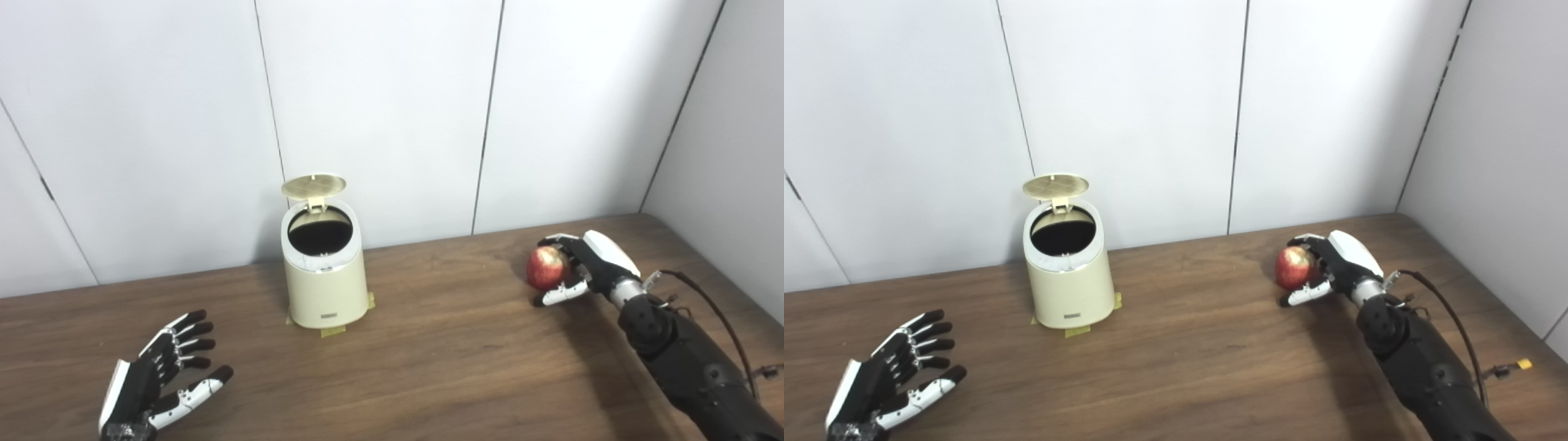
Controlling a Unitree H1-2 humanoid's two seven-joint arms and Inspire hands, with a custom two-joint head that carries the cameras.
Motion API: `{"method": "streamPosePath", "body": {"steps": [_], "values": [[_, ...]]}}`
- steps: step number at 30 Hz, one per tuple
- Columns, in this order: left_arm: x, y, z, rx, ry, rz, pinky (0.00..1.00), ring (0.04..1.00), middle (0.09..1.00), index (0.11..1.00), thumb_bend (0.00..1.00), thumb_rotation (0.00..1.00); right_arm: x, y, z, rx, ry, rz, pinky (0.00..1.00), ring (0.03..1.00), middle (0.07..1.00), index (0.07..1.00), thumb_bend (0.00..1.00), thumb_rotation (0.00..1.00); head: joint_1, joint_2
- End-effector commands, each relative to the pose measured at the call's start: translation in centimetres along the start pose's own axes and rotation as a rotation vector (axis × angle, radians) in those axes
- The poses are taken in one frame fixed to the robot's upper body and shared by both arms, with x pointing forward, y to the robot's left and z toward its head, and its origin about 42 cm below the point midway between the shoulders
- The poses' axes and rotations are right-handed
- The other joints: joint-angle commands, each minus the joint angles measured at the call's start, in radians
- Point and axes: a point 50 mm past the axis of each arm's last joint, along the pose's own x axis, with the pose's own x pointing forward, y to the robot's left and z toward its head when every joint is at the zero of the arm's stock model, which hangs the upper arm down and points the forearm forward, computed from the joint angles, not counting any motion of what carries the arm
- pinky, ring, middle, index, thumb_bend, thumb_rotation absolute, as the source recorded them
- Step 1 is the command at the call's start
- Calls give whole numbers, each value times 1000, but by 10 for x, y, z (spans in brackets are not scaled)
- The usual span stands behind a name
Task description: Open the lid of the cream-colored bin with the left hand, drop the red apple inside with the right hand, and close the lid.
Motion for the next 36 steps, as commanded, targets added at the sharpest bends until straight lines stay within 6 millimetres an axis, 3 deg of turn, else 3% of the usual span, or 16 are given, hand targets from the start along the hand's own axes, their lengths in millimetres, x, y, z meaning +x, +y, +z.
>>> {"method": "streamPosePath", "body": {"steps": [1, 3, 7, 14, 18, 21, 26, 33, 36], "values": [[-1, -3, 0, -3, -24, 2, 622, 720, 782, 839, 718, 145, 13, -15, 11, -13, -57, -73, 566, 569, 537, 549, 573, 67, 0, 1], [-1, -3, -1, -5, -27, 1, 627, 726, 784, 840, 720, 151, 13, -14, 10, -30, -71, -93, 470, 464, 458, 538, 531, 13, 0, 1], [-1, -3, 1, 3, -26, 0, 631, 725, 783, 838, 712, 162, 13, -15, 8, -39, -88, -105, 461, 428, 428, 540, 519, 0, 5, 6], [-1, -4, 1, 13, -20, 2, 633, 723, 782, 835, 695, 158, 12, -20, 4, -130, -139, -133, 555, 459, 431, 537, 522, 0, 8, 7], [-1, -5, 0, 10, -14, 3, 637, 727, 785, 840, 688, 150, 10, -25, 15, -195, -191, -156, 586, 497, 431, 536, 523, 0, 13, 6], [0, -6, 1, 8, -9, 2, 640, 726, 784, 842, 692, 160, 7, -30, 32, -198, -253, -174, 602, 521, 427, 535, 523, 2, 18, 5], [1, -8, -2, 1, -14, -6, 652, 729, 784, 836, 692, 144, -3, -45, 91, -206, -374, -204, 717, 591, 428, 536, 523, 0, 41, 0], [2, -15, -5, -25, -25, -14, 631, 720, 771, 824, 711, 130, -4, -49, 159, -136, -523, -234, 642, 599, 456, 502, 528, 5, 106, -8], [2, -20, -6, -37, -14, -11, 620, 719, 770, 823, 736, 147, -4, -49, 184, -121, -543, -238, 676, 608, 448, 513, 525, 9, 134, -12]]}}
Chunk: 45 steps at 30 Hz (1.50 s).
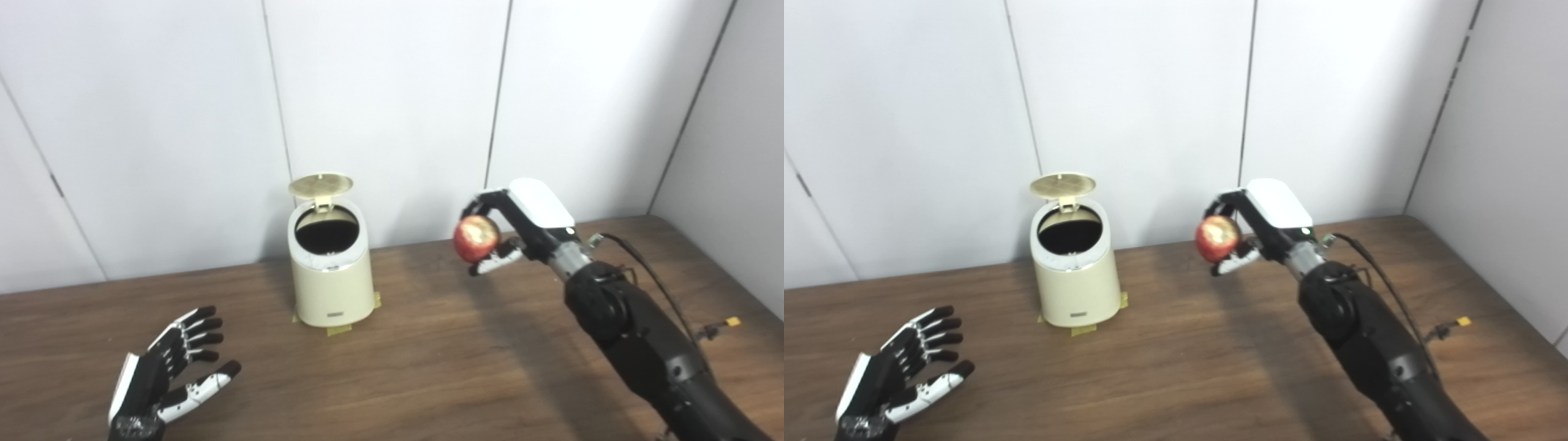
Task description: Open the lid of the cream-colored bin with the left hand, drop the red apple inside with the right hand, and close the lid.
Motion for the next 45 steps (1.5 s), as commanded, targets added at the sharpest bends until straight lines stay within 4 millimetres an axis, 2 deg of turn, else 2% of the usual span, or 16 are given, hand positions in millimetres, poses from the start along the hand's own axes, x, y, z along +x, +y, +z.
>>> {"method": "streamPosePath", "body": {"steps": [1, 2, 5, 9, 13, 17, 19, 21, 24, 26, 32, 35, 40, 45], "values": [[-5, -13, -8, -25, 10, 2, 620, 719, 769, 824, 737, 147, 26, -32, 22, -15, -53, -88, 682, 631, 468, 497, 526, 8, 18, -3], [-5, -15, -8, -24, 12, 2, 620, 718, 768, 824, 737, 147, 31, -32, 30, 7, -60, -95, 683, 639, 475, 492, 527, 8, 29, -4], [-4, -20, -8, -18, 12, 3, 624, 718, 764, 823, 745, 153, 41, -32, 45, 52, -89, -104, 593, 573, 450, 509, 524, 8, 58, -7], [-4, -26, -6, -23, 24, -3, 641, 731, 770, 828, 746, 168, 52, -27, 68, 89, -110, -112, 570, 544, 442, 523, 521, 9, 90, -11], [-3, -32, -6, -35, 23, -7, 652, 734, 768, 830, 750, 147, 64, -18, 89, 146, -93, -138, 501, 498, 430, 528, 520, 7, 104, -14], [-1, -37, -7, -33, 16, -10, 661, 744, 774, 838, 757, 149, 75, -4, 103, 241, -37, -155, 623, 451, 422, 538, 517, 5, 112, -17], [0, -39, -6, -33, 18, -12, 665, 746, 775, 838, 762, 158, 80, 2, 109, 301, -1, -153, 620, 454, 422, 538, 518, 4, 116, -17], [0, -42, -4, -31, 23, -14, 674, 749, 776, 837, 771, 167, 84, 7, 113, 348, 19, -151, 399, 391, 418, 536, 517, 2, 120, -17], [0, -45, -3, -20, 29, -17, 671, 749, 778, 837, 770, 172, 90, 13, 120, 388, 27, -146, 323, 353, 419, 537, 517, 0, 129, -16], [1, -47, -2, -19, 32, -19, 671, 749, 777, 835, 772, 176, 93, 16, 126, 405, 34, -136, 308, 342, 422, 538, 516, 0, 133, -17], [3, -51, -2, -24, 35, -21, 685, 750, 781, 839, 780, 192, 99, 23, 139, 433, 34, -129, 426, 414, 425, 539, 517, 1, 139, -17], [3, -52, -1, -27, 35, -19, 677, 745, 776, 837, 788, 199, 103, 28, 144, 441, 52, -118, 434, 419, 425, 538, 518, 2, 141, -17], [4, -54, -1, -42, 35, -21, 675, 748, 779, 838, 789, 196, 107, 36, 149, 461, 71, -92, 387, 385, 422, 538, 517, 1, 147, -16], [5, -56, 0, -49, 32, -26, 681, 752, 776, 835, 784, 187, 110, 44, 151, 474, 73, -70, 451, 398, 428, 539, 518, 2, 155, -15]]}}
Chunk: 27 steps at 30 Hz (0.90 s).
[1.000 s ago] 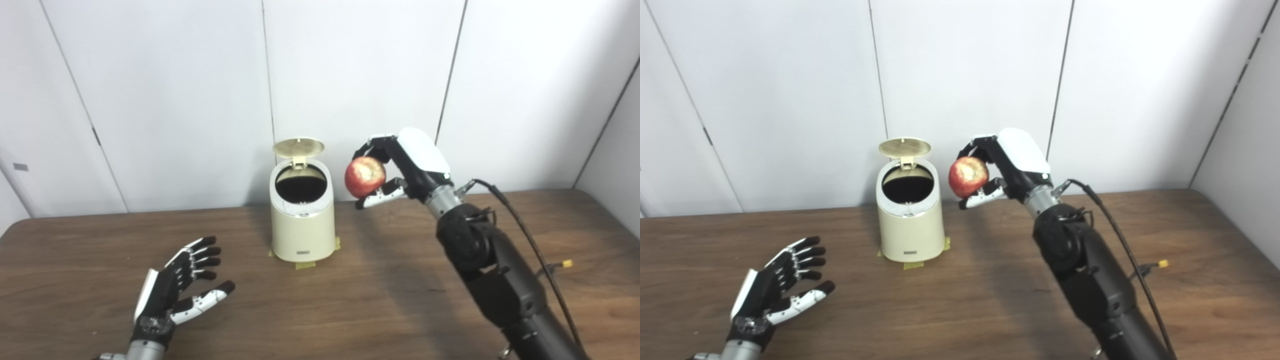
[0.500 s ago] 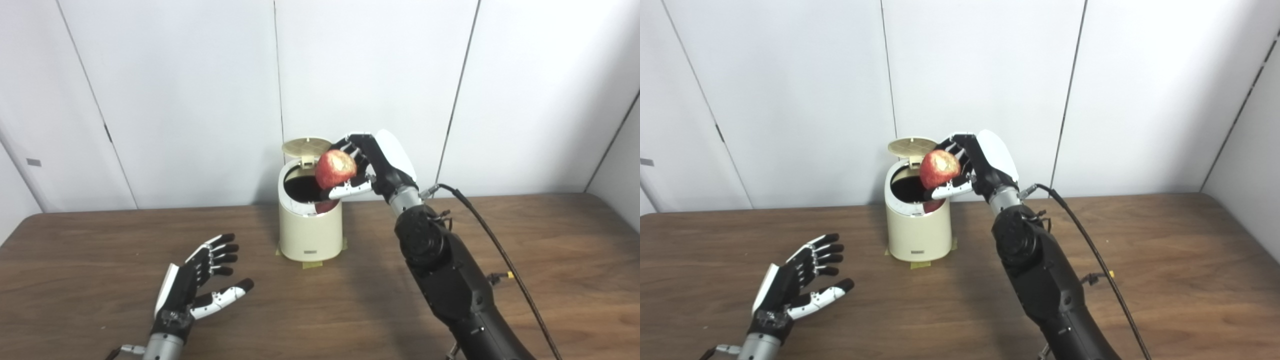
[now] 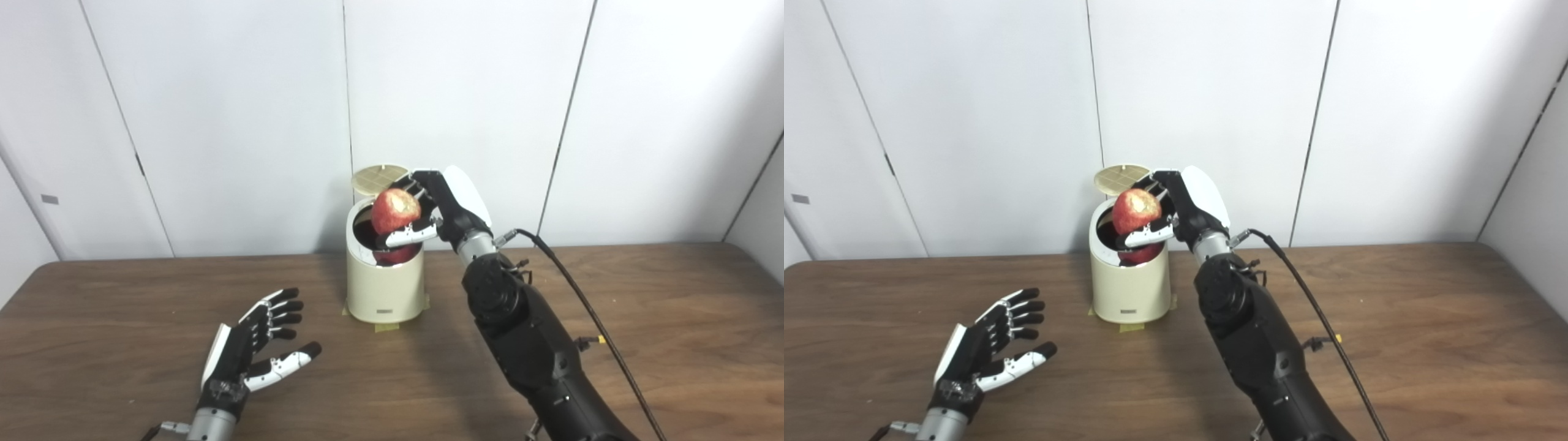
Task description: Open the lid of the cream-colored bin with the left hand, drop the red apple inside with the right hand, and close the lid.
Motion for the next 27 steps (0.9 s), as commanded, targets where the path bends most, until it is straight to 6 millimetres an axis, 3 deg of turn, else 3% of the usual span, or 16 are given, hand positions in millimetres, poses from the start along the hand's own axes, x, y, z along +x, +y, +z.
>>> {"method": "streamPosePath", "body": {"steps": [1, 2, 3, 5, 7, 11, 18, 27], "values": [[-6, -15, -5, -32, 5, -3, 683, 754, 779, 835, 781, 186, 14, -10, 26, 20, -74, -29, 463, 410, 430, 541, 518, 2, 0, 1], [-6, -16, -5, -33, 4, -3, 682, 755, 780, 835, 781, 187, 14, -8, 26, 22, -74, -14, 480, 449, 460, 512, 524, 2, 2, 2], [-6, -16, -5, -34, 2, -2, 675, 753, 778, 835, 782, 189, 14, -7, 26, 15, -76, 1, 541, 524, 473, 598, 544, 1, 3, 3], [-5, -16, -5, -32, 0, 0, 667, 748, 774, 833, 789, 198, 13, -6, 26, -11, -85, 26, 663, 668, 622, 729, 810, 120, 3, 3], [-6, -16, -4, -28, 1, 2, 661, 744, 772, 833, 787, 197, 12, -6, 26, -38, -91, 40, 718, 756, 719, 798, 882, 158, 5, 4], [-6, -16, -3, -33, 2, 3, 657, 744, 770, 835, 784, 189, 10, -8, 27, -68, -99, 55, 678, 777, 777, 805, 895, 154, 3, 5], [-6, -14, -3, -25, 1, -2, 649, 739, 771, 825, 784, 197, 8, -9, 26, -71, -104, 87, 637, 764, 784, 745, 926, 159, 2, 7], [-6, -13, -3, -20, 4, -3, 650, 737, 769, 821, 787, 195, 2, -12, 26, -71, -105, 99, 630, 759, 788, 741, 911, 146, -1, 10]]}}
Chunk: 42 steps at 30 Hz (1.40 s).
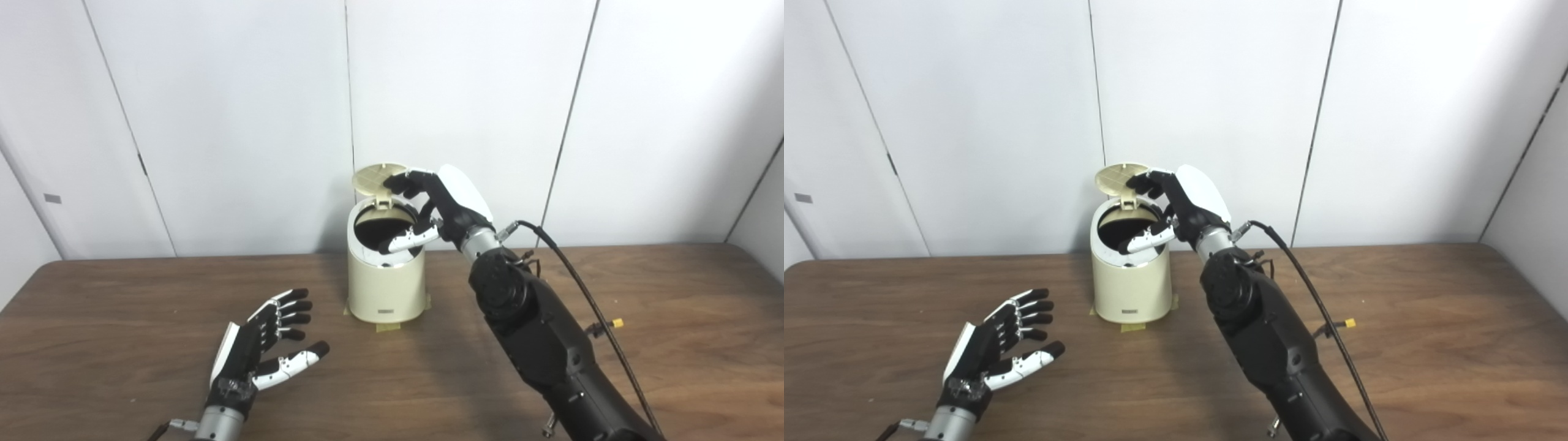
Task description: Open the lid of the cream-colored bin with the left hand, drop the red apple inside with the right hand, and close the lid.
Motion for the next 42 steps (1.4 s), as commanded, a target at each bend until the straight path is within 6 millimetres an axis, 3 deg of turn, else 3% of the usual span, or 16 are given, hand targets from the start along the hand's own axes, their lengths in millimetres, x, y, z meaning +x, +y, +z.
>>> {"method": "streamPosePath", "body": {"steps": [1, 5, 9, 16, 23, 30, 34, 38, 42], "values": [[-6, -10, -5, -15, 4, -2, 654, 738, 770, 821, 790, 197, 2, -10, 19, 9, -71, -9, 624, 755, 785, 740, 909, 148, 1, 1], [-7, -11, -4, -22, 2, -6, 663, 741, 771, 822, 790, 193, -14, -17, 16, 47, -123, -50, 579, 717, 756, 715, 887, 125, 2, 1], [-8, -12, -2, -12, 0, 0, 653, 736, 768, 820, 788, 196, -41, -30, -2, 111, -154, -133, 526, 650, 717, 699, 882, 128, 9, 2], [-7, -11, 0, -27, -6, -3, 662, 744, 771, 826, 776, 178, -94, -47, -63, 221, -111, -167, 500, 611, 748, 747, 840, 198, 13, 4], [-6, -10, -1, -24, -8, -4, 650, 738, 770, 825, 796, 166, -128, -34, -106, 321, -56, -137, 503, 618, 775, 774, 846, 196, 13, 9], [-8, -9, 1, -21, -1, 0, 650, 741, 772, 828, 786, 158, -142, -16, -120, 412, -22, -115, 515, 682, 817, 805, 807, 150, 26, 12], [-7, -9, 4, -8, -11, -3, 647, 741, 779, 831, 782, 178, -151, -6, -124, 440, -2, -114, 567, 704, 831, 814, 813, 183, 35, 11], [6, -3, 22, 46, -72, 18, 647, 769, 812, 831, 785, 225, -156, 2, -123, 475, 18, -113, 571, 700, 827, 814, 802, 178, 40, 9], [25, 8, 48, 107, -138, 46, 750, 865, 872, 844, 761, 346, -158, 8, -121, 507, 29, -124, 576, 707, 834, 808, 810, 178, 45, 5]]}}
